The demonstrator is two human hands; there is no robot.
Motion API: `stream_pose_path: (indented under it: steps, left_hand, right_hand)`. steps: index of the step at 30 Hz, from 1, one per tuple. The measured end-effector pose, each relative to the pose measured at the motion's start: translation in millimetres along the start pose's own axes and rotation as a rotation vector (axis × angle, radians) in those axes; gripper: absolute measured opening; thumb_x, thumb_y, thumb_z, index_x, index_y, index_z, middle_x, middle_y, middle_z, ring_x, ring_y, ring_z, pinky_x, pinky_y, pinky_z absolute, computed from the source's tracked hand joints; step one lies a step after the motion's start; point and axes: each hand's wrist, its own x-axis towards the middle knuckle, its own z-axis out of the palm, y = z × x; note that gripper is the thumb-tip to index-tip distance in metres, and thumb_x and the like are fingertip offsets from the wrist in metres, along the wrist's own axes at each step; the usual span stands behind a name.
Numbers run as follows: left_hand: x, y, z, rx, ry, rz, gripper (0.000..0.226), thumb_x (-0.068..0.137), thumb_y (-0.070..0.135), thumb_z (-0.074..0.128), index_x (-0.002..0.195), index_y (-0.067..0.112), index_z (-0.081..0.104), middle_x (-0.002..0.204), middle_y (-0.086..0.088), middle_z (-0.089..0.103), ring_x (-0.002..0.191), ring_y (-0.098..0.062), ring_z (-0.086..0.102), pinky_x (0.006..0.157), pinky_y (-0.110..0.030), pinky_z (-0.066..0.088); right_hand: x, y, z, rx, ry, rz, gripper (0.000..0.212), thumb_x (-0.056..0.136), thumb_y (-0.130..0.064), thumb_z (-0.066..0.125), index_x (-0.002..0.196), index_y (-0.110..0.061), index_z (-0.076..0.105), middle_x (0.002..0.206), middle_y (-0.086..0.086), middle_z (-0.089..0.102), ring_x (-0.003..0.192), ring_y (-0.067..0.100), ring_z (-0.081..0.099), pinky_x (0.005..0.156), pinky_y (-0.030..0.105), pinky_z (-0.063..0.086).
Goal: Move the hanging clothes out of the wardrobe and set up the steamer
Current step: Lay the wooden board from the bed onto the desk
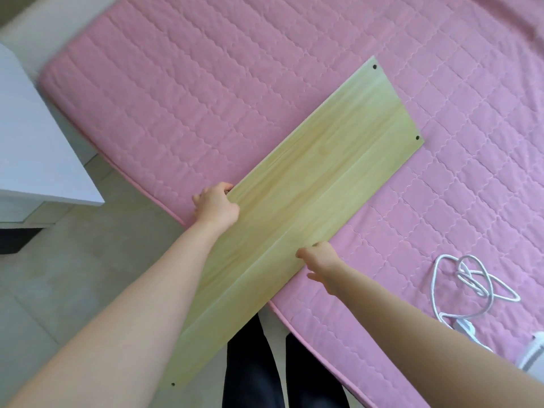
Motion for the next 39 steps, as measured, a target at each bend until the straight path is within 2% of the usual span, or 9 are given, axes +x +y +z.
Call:
stream_pose_path:
  steps: [2, 5, 9, 15, 20, 25, 29, 35, 39]
  left_hand:
    - [-19.0, 3.1, -3.4, 0.012, 0.047, 0.021, 0.05, 0.079, 0.006, 0.048, 0.121, 0.032, 0.058, 0.12, -0.006, 0.056, 0.118, -0.031, 0.035, 0.095, -0.042, 0.041]
    - [-53.6, 9.6, -6.5, 0.003, 0.122, 0.078, 0.047, 0.082, 0.004, 0.051, 0.121, 0.03, 0.058, 0.121, -0.007, 0.052, 0.116, -0.033, 0.041, 0.095, -0.042, 0.04]
    - [-101.2, 14.7, -3.9, -0.115, 0.188, 0.19, 0.046, 0.082, -0.003, 0.052, 0.118, 0.025, 0.058, 0.117, -0.004, 0.049, 0.102, -0.027, 0.056, 0.095, -0.044, 0.044]
    - [-160.7, 26.2, 5.3, -0.172, 0.278, 0.258, 0.048, 0.084, -0.007, 0.047, 0.123, 0.018, 0.059, 0.114, -0.003, 0.049, 0.092, -0.026, 0.059, 0.09, -0.045, 0.047]
    - [-199.5, 21.7, 22.9, -0.235, 0.3, 0.334, 0.048, 0.08, -0.008, 0.054, 0.119, 0.017, 0.062, 0.11, 0.001, 0.052, 0.093, -0.023, 0.06, 0.09, -0.042, 0.048]
    - [-222.2, 13.7, 26.0, -0.258, 0.251, 0.371, 0.052, 0.081, -0.008, 0.057, 0.127, 0.015, 0.059, 0.12, 0.002, 0.058, 0.108, -0.015, 0.057, 0.097, -0.02, 0.039]
    - [-230.1, -4.8, 22.4, -0.097, 0.223, 0.274, 0.037, 0.084, 0.005, 0.064, 0.12, 0.015, 0.064, 0.113, -0.003, 0.069, 0.099, -0.028, 0.065, 0.086, -0.037, 0.051]
    - [-236.6, -5.3, 19.9, -0.057, 0.196, 0.144, 0.03, 0.091, 0.022, 0.059, 0.121, 0.023, 0.062, 0.112, -0.001, 0.069, 0.1, -0.029, 0.064, 0.08, -0.038, 0.052]
    - [-243.6, -1.2, 16.5, 0.068, 0.187, 0.156, 0.028, 0.095, 0.021, 0.051, 0.122, 0.025, 0.057, 0.11, 0.001, 0.069, 0.098, -0.028, 0.064, 0.076, -0.036, 0.05]
  right_hand:
    - [-15.5, -4.0, -5.1, -0.177, -0.042, -0.155, 0.026, 0.086, -0.013, 0.047, 0.112, -0.013, 0.05, 0.089, 0.005, 0.047, 0.081, 0.027, 0.049, 0.079, 0.029, 0.04]
    - [-43.6, -13.0, -16.7, -0.421, -0.012, -0.444, 0.054, 0.091, -0.012, 0.044, 0.144, -0.009, 0.031, 0.13, 0.007, 0.052, 0.107, 0.024, 0.054, 0.077, 0.024, 0.037]
    - [-68.6, -20.6, -31.9, -0.632, 0.09, -0.848, 0.054, 0.092, -0.008, 0.045, 0.144, -0.009, 0.031, 0.145, 0.007, 0.041, 0.124, 0.024, 0.045, 0.094, 0.027, 0.036]
    - [-83.5, -22.2, -50.4, -1.003, 0.35, -1.394, 0.059, 0.077, 0.009, 0.05, 0.135, 0.0, 0.045, 0.135, 0.015, 0.05, 0.132, 0.039, 0.037, 0.106, 0.046, 0.039]
    - [-78.9, -21.7, -64.3, -1.335, 0.395, -1.482, 0.056, 0.076, 0.002, 0.058, 0.131, -0.003, 0.051, 0.13, 0.014, 0.056, 0.133, 0.041, 0.039, 0.11, 0.05, 0.034]
    - [-73.2, -16.1, -86.7, -1.56, 0.328, -1.482, 0.061, 0.067, -0.002, 0.075, 0.125, -0.016, 0.058, 0.104, 0.002, 0.065, 0.107, 0.032, 0.06, 0.101, 0.055, 0.041]
    - [-79.5, -13.9, -90.1, -1.673, 0.369, -1.442, 0.058, 0.063, -0.004, 0.077, 0.116, -0.019, 0.062, 0.085, -0.001, 0.063, 0.08, 0.03, 0.061, 0.093, 0.056, 0.044]
    - [-81.5, -14.0, -81.6, -1.772, 0.374, -1.476, 0.041, 0.062, 0.004, 0.067, 0.095, -0.021, 0.062, 0.075, -0.003, 0.061, 0.073, 0.028, 0.062, 0.09, 0.055, 0.044]
    - [-87.6, -15.0, -79.3, -1.742, 0.351, -1.502, 0.046, 0.05, 0.011, 0.064, 0.084, -0.02, 0.063, 0.061, -0.004, 0.053, 0.054, 0.025, 0.053, 0.062, 0.037, 0.045]
